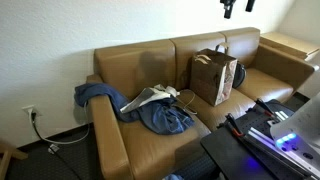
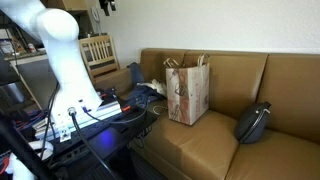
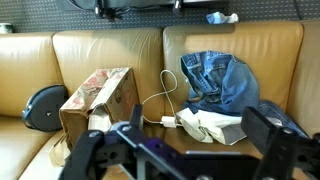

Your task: Put the towel into the brown paper bag and put it on top of the jeans on the couch

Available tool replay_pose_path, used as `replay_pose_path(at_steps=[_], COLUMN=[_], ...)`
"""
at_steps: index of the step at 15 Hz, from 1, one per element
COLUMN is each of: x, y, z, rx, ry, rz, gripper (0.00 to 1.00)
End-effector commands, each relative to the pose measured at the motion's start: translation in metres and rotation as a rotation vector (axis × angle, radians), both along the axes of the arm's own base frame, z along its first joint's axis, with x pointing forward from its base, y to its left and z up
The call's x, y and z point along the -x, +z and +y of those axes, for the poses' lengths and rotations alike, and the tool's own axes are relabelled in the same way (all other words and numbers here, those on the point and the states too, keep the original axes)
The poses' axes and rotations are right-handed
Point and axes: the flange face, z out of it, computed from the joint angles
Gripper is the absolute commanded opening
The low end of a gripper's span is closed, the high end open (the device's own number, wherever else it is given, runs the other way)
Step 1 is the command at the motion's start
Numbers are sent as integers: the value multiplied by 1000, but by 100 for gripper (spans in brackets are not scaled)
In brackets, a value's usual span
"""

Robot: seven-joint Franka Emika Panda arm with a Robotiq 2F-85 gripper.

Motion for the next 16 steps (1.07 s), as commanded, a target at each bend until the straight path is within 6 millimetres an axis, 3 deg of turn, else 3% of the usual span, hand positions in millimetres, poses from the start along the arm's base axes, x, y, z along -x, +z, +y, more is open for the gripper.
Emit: replay_pose_path(at_steps=[1,3,4,13,14,15,16], x=[0,-7,-18,-117,-124,-105,-112], y=[1,-8,-25,-217,-230,-209,-226], z=[0,2,3,16,14,13,10], rx=[1,17,46,-63,-71,-46,-49], ry=[0,-16,-42,-304,-319,-273,-290], rz=[1,27,67,222,241,207,229], gripper=[100,100,100,100,100,100,100])
